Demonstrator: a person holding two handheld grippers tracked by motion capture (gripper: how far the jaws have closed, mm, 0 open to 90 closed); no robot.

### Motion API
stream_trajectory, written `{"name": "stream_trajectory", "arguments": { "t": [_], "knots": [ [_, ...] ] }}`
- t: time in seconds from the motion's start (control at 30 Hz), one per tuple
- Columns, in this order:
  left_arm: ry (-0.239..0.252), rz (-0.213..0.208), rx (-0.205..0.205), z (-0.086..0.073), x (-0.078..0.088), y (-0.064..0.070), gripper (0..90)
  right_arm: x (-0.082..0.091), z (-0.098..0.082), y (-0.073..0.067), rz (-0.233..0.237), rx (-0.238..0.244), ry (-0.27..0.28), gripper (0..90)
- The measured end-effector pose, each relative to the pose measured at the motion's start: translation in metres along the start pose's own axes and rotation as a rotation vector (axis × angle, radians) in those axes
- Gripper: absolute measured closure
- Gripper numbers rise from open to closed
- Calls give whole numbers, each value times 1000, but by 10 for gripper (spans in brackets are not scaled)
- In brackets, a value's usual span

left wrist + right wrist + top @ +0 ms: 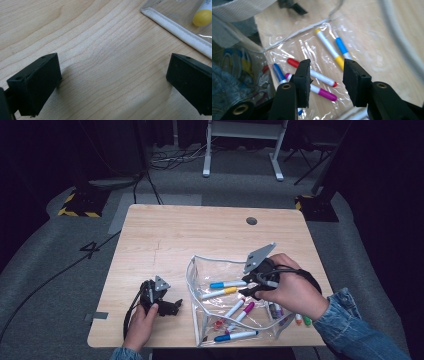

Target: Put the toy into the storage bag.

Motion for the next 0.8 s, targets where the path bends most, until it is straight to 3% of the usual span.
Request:
{"name": "stream_trajectory", "arguments": {
  "t": [0.23,0.53,0.8],
  "knots": [
    [-1,2,-1,0,0,0,0,25,-23,34,-67,-125,26,581],
    [1,4,0,0,0,0,0,50,-66,77,-157,-278,28,593],
    [0,4,0,0,0,0,0,55,-116,107,-212,-408,-19,595]
  ]
}}
Point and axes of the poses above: each handheld gripper's, and its own axes: x roughly backward along the jaws, z roughly out of its top, y roughly to its right, the point moved 8 cm from there along -x, roughly forward along the jaws, and after that the axes turned 12 degrees about -z, right-handed, at the moved point
